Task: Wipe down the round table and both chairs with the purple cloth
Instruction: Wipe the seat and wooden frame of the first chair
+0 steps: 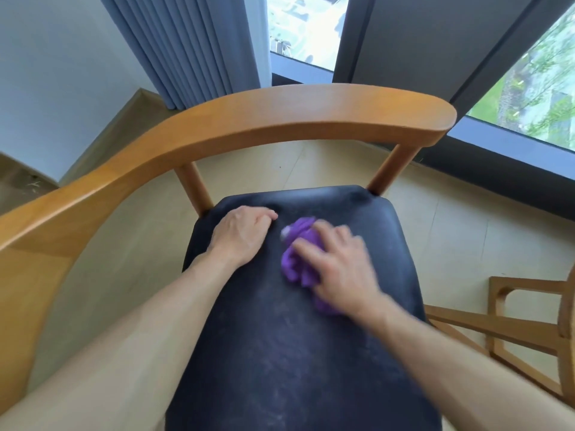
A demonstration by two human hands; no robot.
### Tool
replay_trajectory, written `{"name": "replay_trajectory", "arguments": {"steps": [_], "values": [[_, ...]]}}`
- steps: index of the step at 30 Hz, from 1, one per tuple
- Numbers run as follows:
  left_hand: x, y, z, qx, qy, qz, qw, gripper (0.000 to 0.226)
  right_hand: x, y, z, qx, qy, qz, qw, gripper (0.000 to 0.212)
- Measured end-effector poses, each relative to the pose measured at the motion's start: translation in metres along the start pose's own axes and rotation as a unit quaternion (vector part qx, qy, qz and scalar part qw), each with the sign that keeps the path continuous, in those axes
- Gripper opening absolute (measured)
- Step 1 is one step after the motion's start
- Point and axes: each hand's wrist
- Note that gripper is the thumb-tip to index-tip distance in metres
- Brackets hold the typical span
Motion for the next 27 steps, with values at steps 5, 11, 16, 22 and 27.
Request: {"name": "replay_trajectory", "arguments": {"steps": [5, 11, 16, 22, 27], "values": [[0.017, -0.015, 0.004, 0.08, -0.01, 0.033, 0.996, 0.042, 0.046, -0.029, 0.004, -0.015, -0.011, -0.258, 0.966, 0.068], [0.024, -0.003, 0.015, -0.126, 0.0, 0.06, 0.99, 0.041, 0.031, 0.083, -0.015, 0.056, 0.019, -0.072, 0.996, 0.058], [0.018, 0.014, 0.005, -0.029, -0.018, 0.029, 0.999, 0.032, -0.047, 0.091, -0.014, 0.077, 0.132, 0.207, 0.966, 0.05], [0.017, 0.013, 0.001, -0.026, -0.02, 0.035, 0.999, 0.035, -0.033, -0.038, 0.017, -0.011, 0.053, 0.063, 0.997, 0.04], [0.012, 0.007, -0.005, -0.023, -0.04, 0.054, 0.997, 0.035, 0.023, -0.038, 0.014, -0.019, 0.006, -0.204, 0.979, 0.06]]}}
Point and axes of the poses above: each hand's wrist, its own x-axis towards the middle knuckle, its own z-axis out of the back of the hand, y = z × x, and after that the axes turned 10 degrees about -z, right-handed
